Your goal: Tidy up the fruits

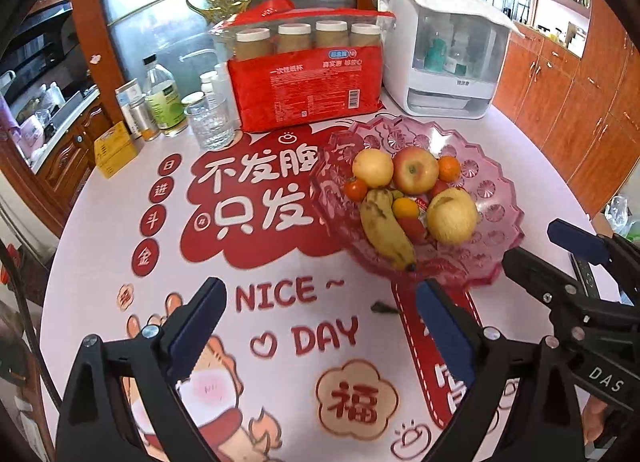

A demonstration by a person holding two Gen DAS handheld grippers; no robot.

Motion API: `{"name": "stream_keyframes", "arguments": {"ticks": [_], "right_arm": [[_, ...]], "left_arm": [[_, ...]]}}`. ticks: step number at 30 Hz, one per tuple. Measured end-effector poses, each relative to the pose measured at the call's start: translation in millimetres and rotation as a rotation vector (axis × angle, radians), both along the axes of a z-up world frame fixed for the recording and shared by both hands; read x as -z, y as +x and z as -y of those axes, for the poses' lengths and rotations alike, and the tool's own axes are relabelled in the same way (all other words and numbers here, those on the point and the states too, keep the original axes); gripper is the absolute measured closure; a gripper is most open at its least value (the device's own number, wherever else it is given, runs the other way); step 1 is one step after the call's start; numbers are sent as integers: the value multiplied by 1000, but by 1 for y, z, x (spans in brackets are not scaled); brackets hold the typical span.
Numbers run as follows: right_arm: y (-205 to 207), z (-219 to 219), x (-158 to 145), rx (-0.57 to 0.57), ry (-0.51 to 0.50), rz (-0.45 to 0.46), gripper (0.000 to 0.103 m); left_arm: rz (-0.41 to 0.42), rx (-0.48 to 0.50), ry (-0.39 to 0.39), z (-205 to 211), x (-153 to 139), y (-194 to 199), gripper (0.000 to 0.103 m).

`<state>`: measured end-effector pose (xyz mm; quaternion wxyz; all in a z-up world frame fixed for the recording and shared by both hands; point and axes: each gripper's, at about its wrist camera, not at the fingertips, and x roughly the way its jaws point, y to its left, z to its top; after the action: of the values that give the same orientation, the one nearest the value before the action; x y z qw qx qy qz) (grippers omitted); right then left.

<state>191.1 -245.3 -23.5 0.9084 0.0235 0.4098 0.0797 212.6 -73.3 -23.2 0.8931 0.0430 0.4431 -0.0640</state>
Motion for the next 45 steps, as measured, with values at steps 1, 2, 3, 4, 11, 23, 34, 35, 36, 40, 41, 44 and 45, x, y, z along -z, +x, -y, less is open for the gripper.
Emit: {"name": "stream_keyframes", "arguments": {"ticks": [1, 2, 3, 4, 11, 23, 34, 35, 36, 40, 41, 44, 45], "right_arm": [[-7, -2, -2, 2, 2, 6, 35], [-14, -4, -4, 6, 1, 11, 35], [-20, -5, -5, 10, 1, 15, 34], [-28, -7, -7, 11, 9, 21, 34], [-73, -16, -14, 20, 44, 61, 30], [-131, -36, -20, 45, 44, 87, 26], [-172, -50, -21, 49, 31, 93, 24], [-174, -50, -22, 47, 31, 95, 24], [-176, -51, -22, 43, 27, 98, 24], [-180, -53, -21, 37, 10, 107, 24], [-181, -53, -21, 39, 13, 107, 24], [-182, -53, -21, 47, 18, 104, 24], [-183, -53, -21, 49, 19, 104, 24]], "left_arm": [[7, -1, 0, -2, -1, -6, 7], [19, -5, 1, -5, -4, -16, 6], [32, -10, 3, -7, -5, -23, 5], [44, -17, 4, -10, -7, -30, 3], [73, -85, -20, -34, -14, -78, 1], [112, -130, -27, -50, -30, -137, 1], [128, -159, -16, -56, -29, -179, 1], [123, -159, -13, -56, -27, -180, 1], [117, -160, -11, -57, -26, -181, 1], [90, -162, -20, -59, -21, -183, 1], [85, -163, -19, -59, -20, -184, 1], [77, -164, -25, -60, -19, -185, 1], [77, -164, -27, -61, -19, -185, 1]]}}
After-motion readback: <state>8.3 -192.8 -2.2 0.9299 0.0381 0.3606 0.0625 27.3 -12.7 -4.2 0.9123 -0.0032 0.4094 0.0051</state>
